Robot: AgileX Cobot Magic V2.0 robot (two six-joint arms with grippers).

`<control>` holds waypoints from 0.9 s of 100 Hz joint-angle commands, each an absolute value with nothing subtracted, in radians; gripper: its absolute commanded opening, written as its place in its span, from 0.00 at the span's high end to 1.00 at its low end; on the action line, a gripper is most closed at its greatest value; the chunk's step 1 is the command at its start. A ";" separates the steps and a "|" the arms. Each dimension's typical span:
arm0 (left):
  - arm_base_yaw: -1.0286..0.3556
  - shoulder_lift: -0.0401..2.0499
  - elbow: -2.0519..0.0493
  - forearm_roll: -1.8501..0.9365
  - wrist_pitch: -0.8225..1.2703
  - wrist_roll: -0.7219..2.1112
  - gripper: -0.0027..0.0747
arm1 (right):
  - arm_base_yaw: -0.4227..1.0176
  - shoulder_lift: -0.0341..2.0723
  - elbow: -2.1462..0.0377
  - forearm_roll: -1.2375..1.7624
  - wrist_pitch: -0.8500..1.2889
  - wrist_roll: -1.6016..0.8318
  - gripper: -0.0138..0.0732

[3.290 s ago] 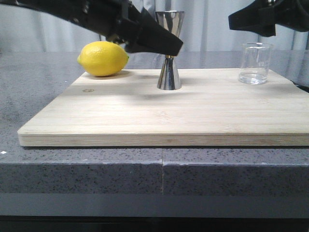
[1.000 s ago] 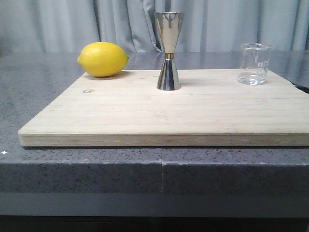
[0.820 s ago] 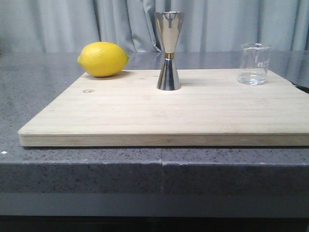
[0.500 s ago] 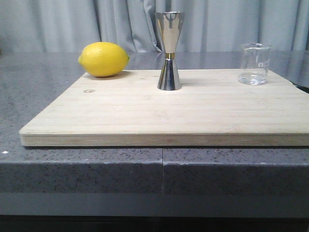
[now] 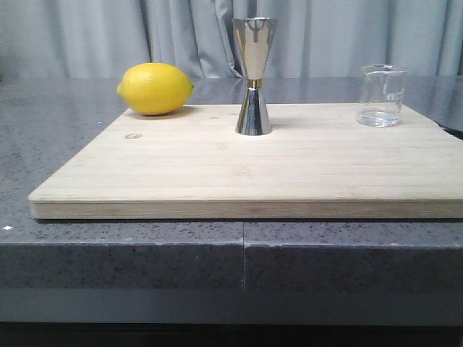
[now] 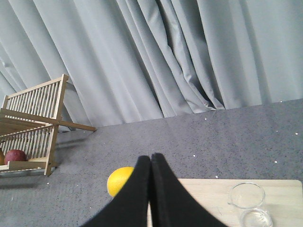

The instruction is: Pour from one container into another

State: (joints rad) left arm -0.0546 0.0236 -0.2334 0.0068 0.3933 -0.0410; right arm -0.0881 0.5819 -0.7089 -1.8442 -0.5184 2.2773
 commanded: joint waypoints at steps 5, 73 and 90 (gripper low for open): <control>-0.049 -0.030 -0.112 -0.023 0.144 -0.025 0.99 | -0.096 0.584 -0.731 -1.868 -0.482 2.272 0.92; -0.049 -0.028 0.026 -0.171 -0.041 0.071 0.99 | -0.096 0.584 -0.731 -1.868 -0.485 2.272 0.92; -0.049 -0.028 0.026 -0.171 -0.041 0.071 0.99 | -0.096 0.584 -0.731 -1.868 -0.485 2.272 0.92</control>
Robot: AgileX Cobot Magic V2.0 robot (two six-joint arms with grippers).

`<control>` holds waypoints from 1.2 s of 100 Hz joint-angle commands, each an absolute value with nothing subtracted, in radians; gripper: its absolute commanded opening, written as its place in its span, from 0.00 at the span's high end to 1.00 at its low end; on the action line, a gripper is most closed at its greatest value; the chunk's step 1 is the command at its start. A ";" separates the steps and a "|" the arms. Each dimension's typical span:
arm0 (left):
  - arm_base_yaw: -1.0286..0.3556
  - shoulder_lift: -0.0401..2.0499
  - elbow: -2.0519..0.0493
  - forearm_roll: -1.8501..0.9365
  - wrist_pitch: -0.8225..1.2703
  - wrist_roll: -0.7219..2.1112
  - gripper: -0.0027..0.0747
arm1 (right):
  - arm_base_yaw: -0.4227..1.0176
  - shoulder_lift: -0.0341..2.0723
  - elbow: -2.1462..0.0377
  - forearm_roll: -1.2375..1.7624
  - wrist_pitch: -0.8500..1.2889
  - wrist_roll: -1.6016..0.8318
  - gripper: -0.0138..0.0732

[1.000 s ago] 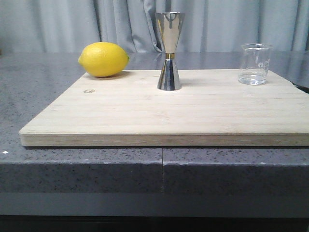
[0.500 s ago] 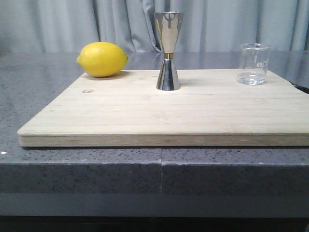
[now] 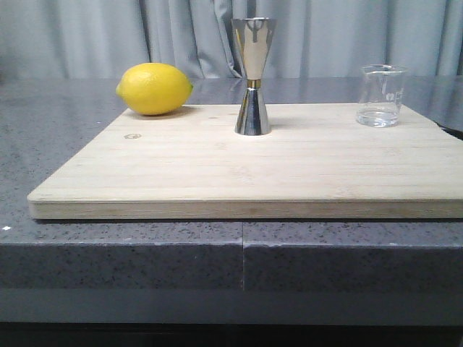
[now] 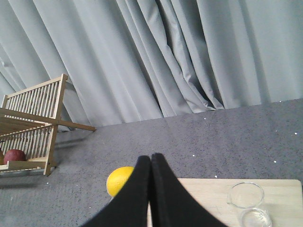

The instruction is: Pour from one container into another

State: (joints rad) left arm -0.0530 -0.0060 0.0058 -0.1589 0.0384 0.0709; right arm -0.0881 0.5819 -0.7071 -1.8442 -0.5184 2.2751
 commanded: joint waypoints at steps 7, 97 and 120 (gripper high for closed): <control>-0.049 -0.028 0.026 -0.171 -0.041 0.071 0.99 | -0.096 0.584 -0.731 -1.868 -0.485 2.272 0.92; -0.049 -0.028 0.026 -0.171 -0.041 0.071 0.99 | -0.093 0.005 -0.145 -1.855 -0.150 2.196 0.92; -0.049 -0.028 0.026 -0.171 -0.041 0.071 0.99 | -0.093 -0.029 -0.092 -0.834 -0.094 1.115 0.92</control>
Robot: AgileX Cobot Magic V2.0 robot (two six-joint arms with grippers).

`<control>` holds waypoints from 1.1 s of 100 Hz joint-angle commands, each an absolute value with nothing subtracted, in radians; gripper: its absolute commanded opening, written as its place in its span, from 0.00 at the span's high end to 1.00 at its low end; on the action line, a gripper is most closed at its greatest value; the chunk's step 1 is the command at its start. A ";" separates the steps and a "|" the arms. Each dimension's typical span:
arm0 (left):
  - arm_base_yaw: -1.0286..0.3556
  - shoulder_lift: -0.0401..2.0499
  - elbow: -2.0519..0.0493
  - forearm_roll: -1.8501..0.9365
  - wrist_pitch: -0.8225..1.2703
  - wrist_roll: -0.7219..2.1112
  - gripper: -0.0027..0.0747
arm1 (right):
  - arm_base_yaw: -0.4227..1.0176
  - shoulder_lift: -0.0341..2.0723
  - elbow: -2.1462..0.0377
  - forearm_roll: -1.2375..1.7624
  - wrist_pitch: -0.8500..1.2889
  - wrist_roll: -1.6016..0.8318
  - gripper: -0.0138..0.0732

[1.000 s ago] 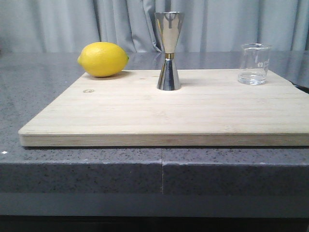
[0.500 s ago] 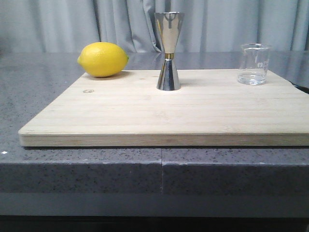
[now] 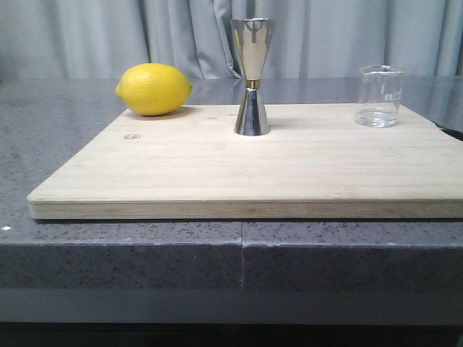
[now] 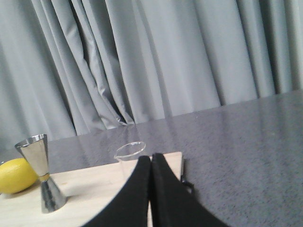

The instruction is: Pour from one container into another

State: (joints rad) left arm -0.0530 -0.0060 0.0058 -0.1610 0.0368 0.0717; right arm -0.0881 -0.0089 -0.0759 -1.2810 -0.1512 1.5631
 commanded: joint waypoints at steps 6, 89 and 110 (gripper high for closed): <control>-0.049 -0.028 0.026 -0.171 -0.041 0.071 0.99 | -0.093 -0.029 -0.085 -0.556 -0.041 0.810 0.92; -0.049 -0.028 0.026 -0.171 -0.041 0.071 0.99 | -0.061 -0.031 0.036 0.027 -0.075 0.128 0.92; -0.049 -0.028 0.026 -0.171 -0.041 0.071 0.99 | -0.043 -0.031 0.036 0.000 -0.070 0.128 0.92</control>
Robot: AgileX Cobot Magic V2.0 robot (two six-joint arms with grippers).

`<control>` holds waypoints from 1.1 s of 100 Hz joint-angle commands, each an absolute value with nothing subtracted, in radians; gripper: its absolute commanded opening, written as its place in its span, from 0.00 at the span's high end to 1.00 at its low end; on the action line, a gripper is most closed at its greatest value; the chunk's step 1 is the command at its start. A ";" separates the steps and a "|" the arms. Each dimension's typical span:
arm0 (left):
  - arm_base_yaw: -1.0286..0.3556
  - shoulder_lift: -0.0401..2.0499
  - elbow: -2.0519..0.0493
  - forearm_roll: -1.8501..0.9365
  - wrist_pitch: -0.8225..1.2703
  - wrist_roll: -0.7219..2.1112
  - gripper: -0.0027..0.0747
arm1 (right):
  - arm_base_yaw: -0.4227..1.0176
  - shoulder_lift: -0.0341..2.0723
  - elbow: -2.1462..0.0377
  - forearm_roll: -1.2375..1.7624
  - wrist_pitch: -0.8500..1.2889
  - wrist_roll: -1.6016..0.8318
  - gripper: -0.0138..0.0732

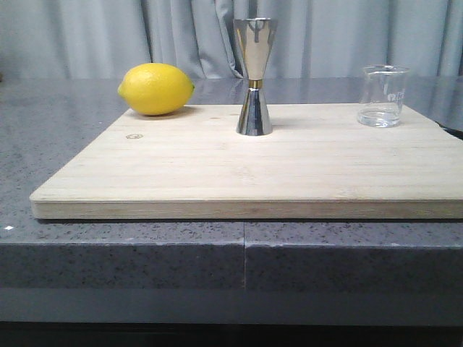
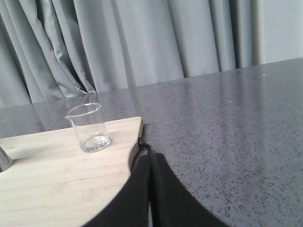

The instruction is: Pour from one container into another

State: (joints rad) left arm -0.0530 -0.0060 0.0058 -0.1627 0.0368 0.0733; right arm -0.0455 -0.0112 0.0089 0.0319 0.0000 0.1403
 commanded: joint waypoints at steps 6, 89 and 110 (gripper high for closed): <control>-0.049 -0.028 0.026 -0.171 -0.041 0.071 0.99 | -0.043 -0.031 0.036 -0.060 -0.072 0.128 0.92; -0.049 -0.028 0.026 -0.171 -0.041 0.071 0.99 | -0.043 -0.031 0.036 -0.124 -0.135 0.199 0.92; -0.049 -0.028 0.026 -0.171 -0.041 0.071 0.99 | -0.043 -0.031 0.036 -0.124 -0.135 0.199 0.92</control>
State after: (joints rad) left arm -0.0530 -0.0060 0.0058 -0.1627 0.0368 0.0733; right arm -0.0433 -0.0112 0.0089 -0.1159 -0.0629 0.1955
